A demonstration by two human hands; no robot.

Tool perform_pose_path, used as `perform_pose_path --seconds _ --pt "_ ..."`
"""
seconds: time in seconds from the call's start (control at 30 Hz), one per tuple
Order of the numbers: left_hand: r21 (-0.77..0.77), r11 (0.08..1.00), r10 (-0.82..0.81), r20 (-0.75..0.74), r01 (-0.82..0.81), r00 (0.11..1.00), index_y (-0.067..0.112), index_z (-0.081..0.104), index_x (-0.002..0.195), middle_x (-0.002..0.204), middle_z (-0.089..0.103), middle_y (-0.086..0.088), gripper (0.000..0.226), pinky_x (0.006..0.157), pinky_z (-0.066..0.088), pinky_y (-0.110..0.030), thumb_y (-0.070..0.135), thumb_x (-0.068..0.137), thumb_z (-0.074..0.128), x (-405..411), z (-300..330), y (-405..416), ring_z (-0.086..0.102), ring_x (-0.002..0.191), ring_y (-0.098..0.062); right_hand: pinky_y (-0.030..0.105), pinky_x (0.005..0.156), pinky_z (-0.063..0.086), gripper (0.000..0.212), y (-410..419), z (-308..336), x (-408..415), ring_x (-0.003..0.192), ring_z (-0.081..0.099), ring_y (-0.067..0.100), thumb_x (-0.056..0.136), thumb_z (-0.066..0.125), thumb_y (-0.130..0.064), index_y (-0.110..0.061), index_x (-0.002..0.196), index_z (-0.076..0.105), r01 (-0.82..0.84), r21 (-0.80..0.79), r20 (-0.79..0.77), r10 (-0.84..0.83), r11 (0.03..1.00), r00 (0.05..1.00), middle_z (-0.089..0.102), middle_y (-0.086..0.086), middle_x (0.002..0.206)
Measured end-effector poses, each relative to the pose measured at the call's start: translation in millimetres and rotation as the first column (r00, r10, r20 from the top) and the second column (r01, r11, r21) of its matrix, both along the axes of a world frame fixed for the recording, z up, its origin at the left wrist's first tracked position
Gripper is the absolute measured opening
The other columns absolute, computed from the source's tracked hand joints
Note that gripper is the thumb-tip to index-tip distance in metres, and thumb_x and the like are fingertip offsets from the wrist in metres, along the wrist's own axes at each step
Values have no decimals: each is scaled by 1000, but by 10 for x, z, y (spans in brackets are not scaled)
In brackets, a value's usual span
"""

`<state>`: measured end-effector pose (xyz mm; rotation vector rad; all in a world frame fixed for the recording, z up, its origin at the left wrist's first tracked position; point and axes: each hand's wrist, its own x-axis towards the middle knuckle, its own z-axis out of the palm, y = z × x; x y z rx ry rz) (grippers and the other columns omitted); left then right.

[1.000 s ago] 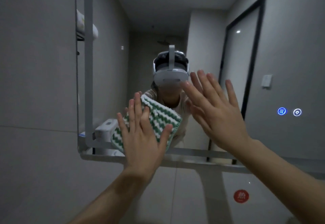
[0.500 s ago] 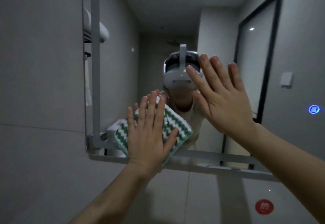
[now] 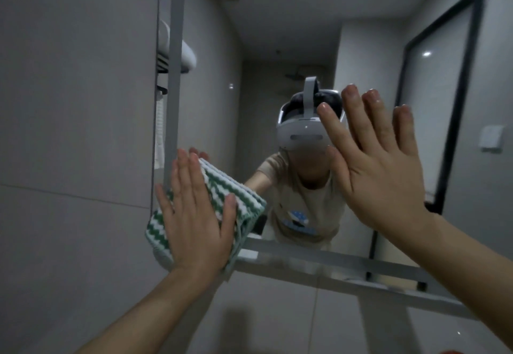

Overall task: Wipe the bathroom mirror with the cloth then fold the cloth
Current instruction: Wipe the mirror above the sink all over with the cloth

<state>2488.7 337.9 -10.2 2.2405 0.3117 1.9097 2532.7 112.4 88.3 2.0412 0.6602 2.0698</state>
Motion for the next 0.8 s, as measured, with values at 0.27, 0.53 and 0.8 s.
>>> perform_pose_path --seconds 0.27,0.53,0.8 --pt "-62 998 -1 29 3 1000 6 5 150 158 2 -10 74 116 -4 -40 55 94 10 0 782 88 1 145 -20 51 113 17 53 199 371 -52 144 17 29 101 27 -42 -22 150 23 -20 -49 -8 20 999 1000 20 10 156" --pt "17 999 -36 42 36 998 6 7 149 157 3 -6 71 117 3 -41 53 96 8 -2 1002 203 4 145 -18 55 111 24 53 201 478 -30 143 20 29 99 35 -44 -22 148 29 -56 -63 29 58 996 998 23 9 155" --pt "55 998 -19 34 17 999 8 5 149 157 3 -4 71 117 4 -39 54 95 7 7 932 267 4 144 -18 53 112 22 54 205 485 -29 144 20 27 99 33 -46 -24 149 26 -51 -48 39 52 998 998 22 9 155"
